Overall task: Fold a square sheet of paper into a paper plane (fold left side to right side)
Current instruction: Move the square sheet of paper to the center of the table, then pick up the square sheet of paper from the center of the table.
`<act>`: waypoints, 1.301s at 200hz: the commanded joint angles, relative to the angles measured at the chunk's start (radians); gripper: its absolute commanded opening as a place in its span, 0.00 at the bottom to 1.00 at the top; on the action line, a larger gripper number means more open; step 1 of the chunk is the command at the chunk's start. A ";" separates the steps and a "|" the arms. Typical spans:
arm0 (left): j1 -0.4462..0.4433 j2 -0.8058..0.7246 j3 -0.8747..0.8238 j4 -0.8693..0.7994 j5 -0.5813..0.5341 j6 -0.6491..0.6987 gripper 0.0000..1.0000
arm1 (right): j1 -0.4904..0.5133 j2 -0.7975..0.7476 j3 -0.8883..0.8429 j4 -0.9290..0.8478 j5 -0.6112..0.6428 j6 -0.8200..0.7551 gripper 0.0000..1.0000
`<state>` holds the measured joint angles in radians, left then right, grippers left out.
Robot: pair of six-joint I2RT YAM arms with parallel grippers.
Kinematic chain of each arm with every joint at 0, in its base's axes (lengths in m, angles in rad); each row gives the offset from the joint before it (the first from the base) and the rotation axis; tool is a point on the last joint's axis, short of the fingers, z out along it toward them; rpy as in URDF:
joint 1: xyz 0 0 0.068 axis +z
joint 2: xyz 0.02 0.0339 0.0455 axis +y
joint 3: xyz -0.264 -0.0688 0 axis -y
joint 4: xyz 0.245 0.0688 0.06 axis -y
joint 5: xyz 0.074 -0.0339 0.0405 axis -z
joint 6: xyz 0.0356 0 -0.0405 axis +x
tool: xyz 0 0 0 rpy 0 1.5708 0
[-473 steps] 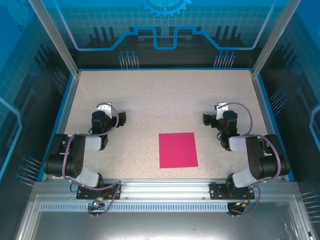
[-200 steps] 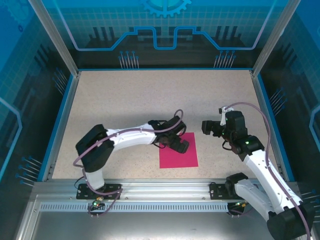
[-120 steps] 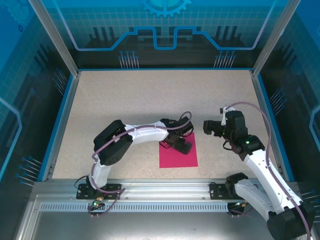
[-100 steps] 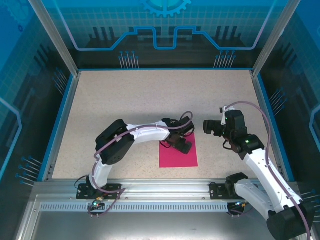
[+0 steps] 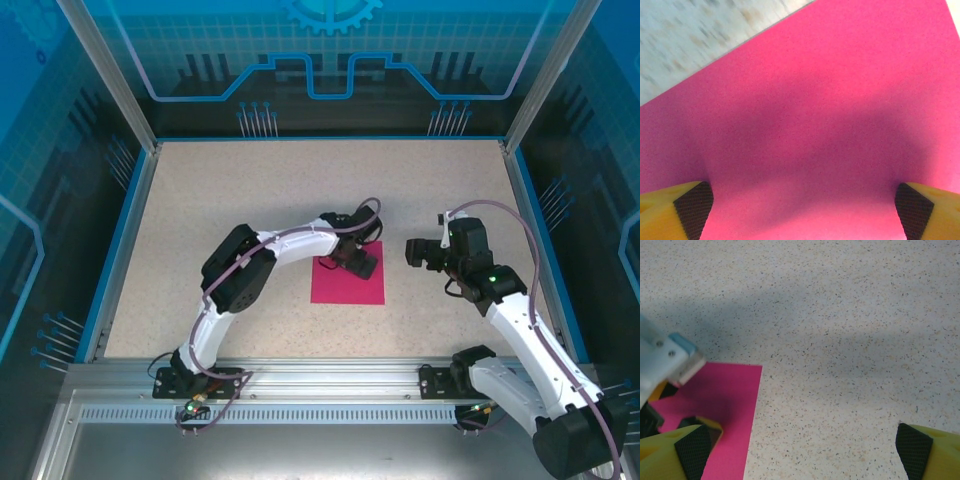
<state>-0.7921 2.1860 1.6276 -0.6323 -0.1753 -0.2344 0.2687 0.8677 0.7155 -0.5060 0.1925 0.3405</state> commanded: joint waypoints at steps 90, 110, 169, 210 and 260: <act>0.103 -0.328 -0.251 0.160 0.280 -0.058 0.95 | 0.064 0.361 0.131 0.056 -0.136 0.068 0.99; 0.116 -0.387 -0.374 0.217 0.345 -0.139 0.91 | 0.111 0.494 0.200 0.086 -0.114 0.065 0.99; 0.121 -0.406 -0.552 0.317 0.397 -0.254 0.81 | 0.169 0.852 0.394 0.129 -0.095 0.071 0.99; 0.121 -0.363 -0.556 0.287 0.379 -0.258 0.72 | 0.206 0.991 0.491 0.097 -0.083 0.073 0.99; 0.122 -0.324 -0.558 0.273 0.369 -0.256 0.60 | 0.238 1.050 0.470 0.077 -0.135 0.107 0.96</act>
<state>-0.6704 1.8282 1.0786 -0.3450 0.1810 -0.4767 0.4824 1.8927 1.1904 -0.3996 0.0937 0.4145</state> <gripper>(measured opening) 0.609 0.972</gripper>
